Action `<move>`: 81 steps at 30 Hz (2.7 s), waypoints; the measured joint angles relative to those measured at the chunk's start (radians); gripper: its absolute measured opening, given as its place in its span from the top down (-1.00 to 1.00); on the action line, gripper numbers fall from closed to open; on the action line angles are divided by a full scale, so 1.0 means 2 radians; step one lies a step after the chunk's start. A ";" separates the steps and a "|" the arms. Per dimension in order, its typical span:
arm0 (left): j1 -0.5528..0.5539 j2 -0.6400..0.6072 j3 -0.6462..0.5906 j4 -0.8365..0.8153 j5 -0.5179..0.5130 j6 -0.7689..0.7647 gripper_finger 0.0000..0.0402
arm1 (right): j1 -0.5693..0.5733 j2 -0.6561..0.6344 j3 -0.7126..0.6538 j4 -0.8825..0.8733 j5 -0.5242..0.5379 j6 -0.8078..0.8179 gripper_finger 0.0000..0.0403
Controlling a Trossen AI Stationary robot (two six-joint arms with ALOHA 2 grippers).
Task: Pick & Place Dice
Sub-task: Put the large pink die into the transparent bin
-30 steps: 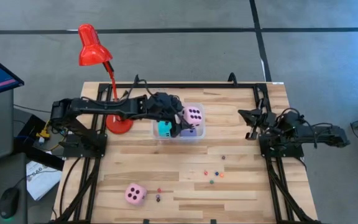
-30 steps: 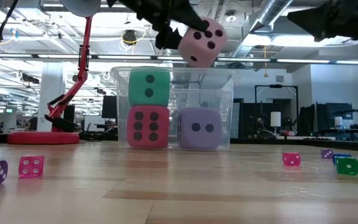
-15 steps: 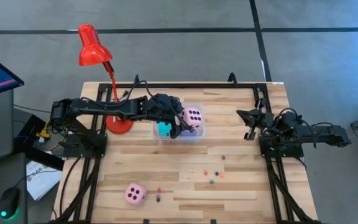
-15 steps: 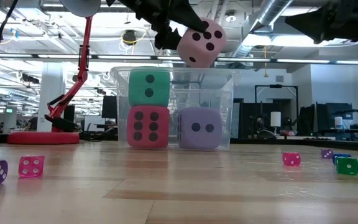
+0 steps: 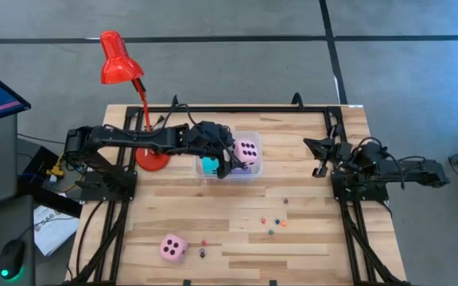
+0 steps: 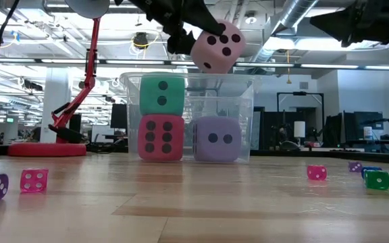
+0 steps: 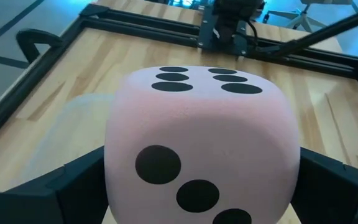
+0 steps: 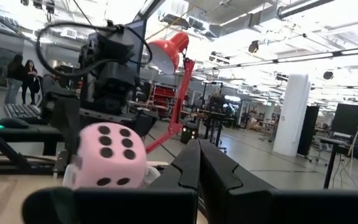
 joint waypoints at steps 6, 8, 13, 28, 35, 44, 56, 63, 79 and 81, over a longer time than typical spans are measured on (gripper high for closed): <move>-0.008 0.000 0.000 -0.001 0.001 -0.003 -0.93 | -0.002 0.048 0.000 0.044 0.005 0.006 1.00; -0.002 0.000 0.000 -0.001 0.003 -0.012 -0.92 | -0.008 0.078 0.000 0.063 0.006 0.008 1.00; 0.024 0.000 0.000 -0.001 0.010 -0.025 -0.92 | -0.030 0.138 0.012 0.082 0.004 0.036 1.00; 0.047 0.099 0.144 -0.153 0.025 0.058 -0.91 | -0.087 0.284 0.090 0.068 -0.095 0.056 1.00; 0.044 0.132 0.193 -0.247 0.023 0.067 -0.91 | -0.119 0.332 0.106 0.069 -0.152 0.079 1.00; 0.052 0.128 0.194 -0.226 0.024 0.067 -0.91 | -0.140 0.410 0.160 0.074 -0.237 0.057 1.00; 0.046 0.128 0.194 -0.241 0.047 0.066 -0.91 | -0.149 0.494 0.188 0.116 -0.327 0.070 1.00; 0.037 0.128 0.190 -0.246 0.047 0.062 -0.91 | -0.135 0.523 0.189 0.145 -0.331 0.074 1.00; 0.041 0.128 0.164 -0.229 0.047 0.043 -0.98 | -0.103 0.540 0.189 0.191 -0.331 0.060 1.00; 0.041 0.128 0.164 -0.228 0.047 0.044 -0.99 | -0.104 0.540 0.189 0.190 -0.331 0.060 1.00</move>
